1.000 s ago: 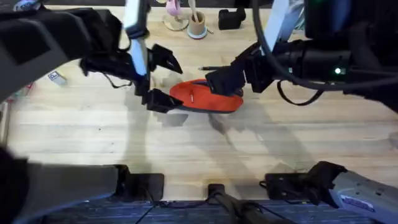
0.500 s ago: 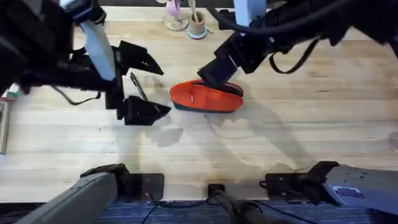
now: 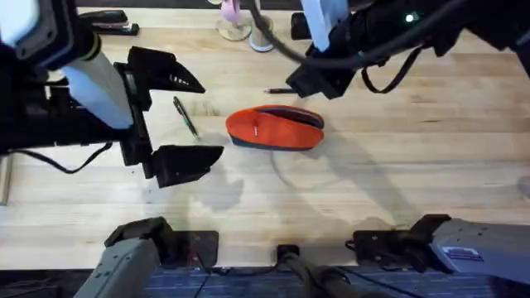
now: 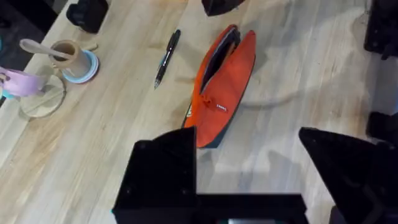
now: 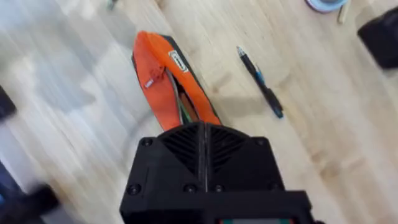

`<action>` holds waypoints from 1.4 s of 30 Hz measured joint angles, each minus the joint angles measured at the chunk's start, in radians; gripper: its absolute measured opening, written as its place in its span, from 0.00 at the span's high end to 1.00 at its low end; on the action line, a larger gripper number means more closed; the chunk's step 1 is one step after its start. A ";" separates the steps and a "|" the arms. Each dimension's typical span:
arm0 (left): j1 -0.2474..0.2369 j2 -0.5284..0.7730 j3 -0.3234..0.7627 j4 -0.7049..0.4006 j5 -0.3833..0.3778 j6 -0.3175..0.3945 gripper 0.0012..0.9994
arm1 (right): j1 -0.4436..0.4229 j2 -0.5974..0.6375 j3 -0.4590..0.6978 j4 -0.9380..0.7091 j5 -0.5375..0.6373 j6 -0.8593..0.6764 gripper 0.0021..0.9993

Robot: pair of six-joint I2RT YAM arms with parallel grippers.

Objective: Unzip the bag, pick up the pens from the table one at a time and place them inside, then zip the bag closed.

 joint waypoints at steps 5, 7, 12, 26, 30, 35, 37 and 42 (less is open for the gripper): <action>0.000 0.002 0.000 0.003 0.000 0.000 0.01 | 0.000 0.002 0.000 -0.023 0.001 -0.175 0.97; 0.000 0.002 0.000 0.003 0.000 0.000 0.01 | 0.000 0.009 0.001 -0.024 0.001 -0.218 0.97; 0.000 0.002 0.000 0.002 0.000 -0.001 0.01 | 0.000 0.051 0.002 -0.042 -0.001 -0.286 0.97; 0.000 0.002 0.000 -0.005 0.000 -0.003 0.01 | 0.000 0.191 0.003 -0.071 -0.045 -0.352 0.97; 0.000 0.002 0.000 -0.005 0.000 -0.003 0.01 | 0.000 0.236 0.003 -0.072 -0.045 -0.353 0.97; 0.000 0.002 0.000 -0.005 0.000 -0.003 0.01 | 0.000 0.296 0.004 -0.060 -0.045 -0.354 0.97; 0.000 0.002 0.000 -0.005 0.000 -0.003 0.01 | 0.000 0.321 0.004 -0.049 -0.045 -0.356 0.97; 0.000 0.002 0.000 -0.004 0.000 -0.003 0.01 | 0.000 0.368 0.004 -0.028 -0.045 -0.356 0.97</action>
